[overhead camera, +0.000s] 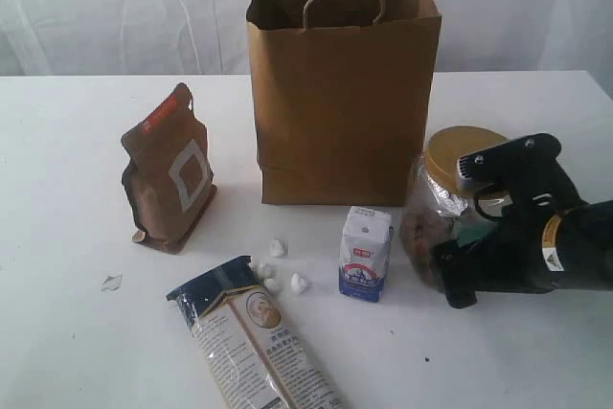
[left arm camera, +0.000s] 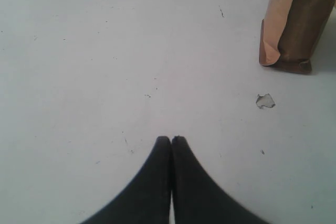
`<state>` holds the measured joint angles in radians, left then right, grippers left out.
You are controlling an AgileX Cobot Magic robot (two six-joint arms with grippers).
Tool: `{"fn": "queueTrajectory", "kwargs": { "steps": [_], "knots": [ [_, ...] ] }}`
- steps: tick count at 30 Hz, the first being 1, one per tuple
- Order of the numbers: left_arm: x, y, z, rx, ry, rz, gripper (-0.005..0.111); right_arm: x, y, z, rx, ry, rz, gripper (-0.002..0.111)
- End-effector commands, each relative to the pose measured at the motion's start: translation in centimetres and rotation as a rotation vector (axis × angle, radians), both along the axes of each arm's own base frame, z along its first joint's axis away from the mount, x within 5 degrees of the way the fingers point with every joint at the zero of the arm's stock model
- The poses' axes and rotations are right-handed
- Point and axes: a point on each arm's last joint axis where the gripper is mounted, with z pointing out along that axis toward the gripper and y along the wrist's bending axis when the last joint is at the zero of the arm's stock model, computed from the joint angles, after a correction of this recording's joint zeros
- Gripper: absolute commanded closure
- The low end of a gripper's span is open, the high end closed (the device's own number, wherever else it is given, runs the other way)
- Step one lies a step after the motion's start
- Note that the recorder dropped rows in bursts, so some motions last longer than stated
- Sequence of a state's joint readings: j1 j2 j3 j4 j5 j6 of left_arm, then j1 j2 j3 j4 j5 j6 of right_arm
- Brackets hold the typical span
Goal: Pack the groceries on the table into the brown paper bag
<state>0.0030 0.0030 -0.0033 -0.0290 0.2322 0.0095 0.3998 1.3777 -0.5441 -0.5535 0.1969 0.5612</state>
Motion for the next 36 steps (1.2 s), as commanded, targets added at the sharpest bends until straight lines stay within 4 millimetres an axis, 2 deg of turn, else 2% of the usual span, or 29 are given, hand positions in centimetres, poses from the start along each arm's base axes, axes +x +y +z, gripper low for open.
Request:
{"fn": "queueTrajectory", "kwargs": {
  "steps": [1, 8, 16, 17, 20, 23, 28, 33, 36],
  "knots": [
    [0.0, 0.0, -0.1, -0.009, 0.001, -0.002, 0.107, 0.8, 0.9, -1.2, 0.043, -0.009, 0.044, 0.003],
    [0.0, 0.0, -0.1, -0.009, 0.001, -0.002, 0.107, 1.2, 1.1, -2.8, 0.032, 0.042, 0.050, 0.003],
    [0.0, 0.0, -0.1, -0.009, 0.001, -0.002, 0.107, 1.1, 1.0, -2.8, 0.048, 0.049, 0.019, 0.003],
    [0.0, 0.0, -0.1, -0.009, 0.001, -0.002, 0.107, 1.0, 0.9, -2.8, 0.050, 0.062, -0.006, 0.003],
    [0.0, 0.0, -0.1, -0.009, 0.001, -0.002, 0.107, 0.1, -0.5, -3.0, 0.050, 0.190, -0.281, 0.003],
    [0.0, 0.0, -0.1, -0.009, 0.001, -0.002, 0.107, -0.9, -1.3, -3.4, 0.026, 0.298, -0.437, 0.003],
    [0.0, 0.0, -0.1, -0.009, 0.001, -0.002, 0.107, -2.2, -1.2, -3.8, -0.066, 0.440, -0.296, 0.003],
    [0.0, 0.0, -0.1, -0.009, 0.001, -0.002, 0.107, -4.1, 0.7, -3.9, 0.040, 0.646, -0.036, 0.003],
    [0.0, 0.0, -0.1, -0.009, 0.001, -0.002, 0.107, -3.9, 1.5, -3.7, 0.141, 0.632, -0.041, 0.003]
  ]
}}
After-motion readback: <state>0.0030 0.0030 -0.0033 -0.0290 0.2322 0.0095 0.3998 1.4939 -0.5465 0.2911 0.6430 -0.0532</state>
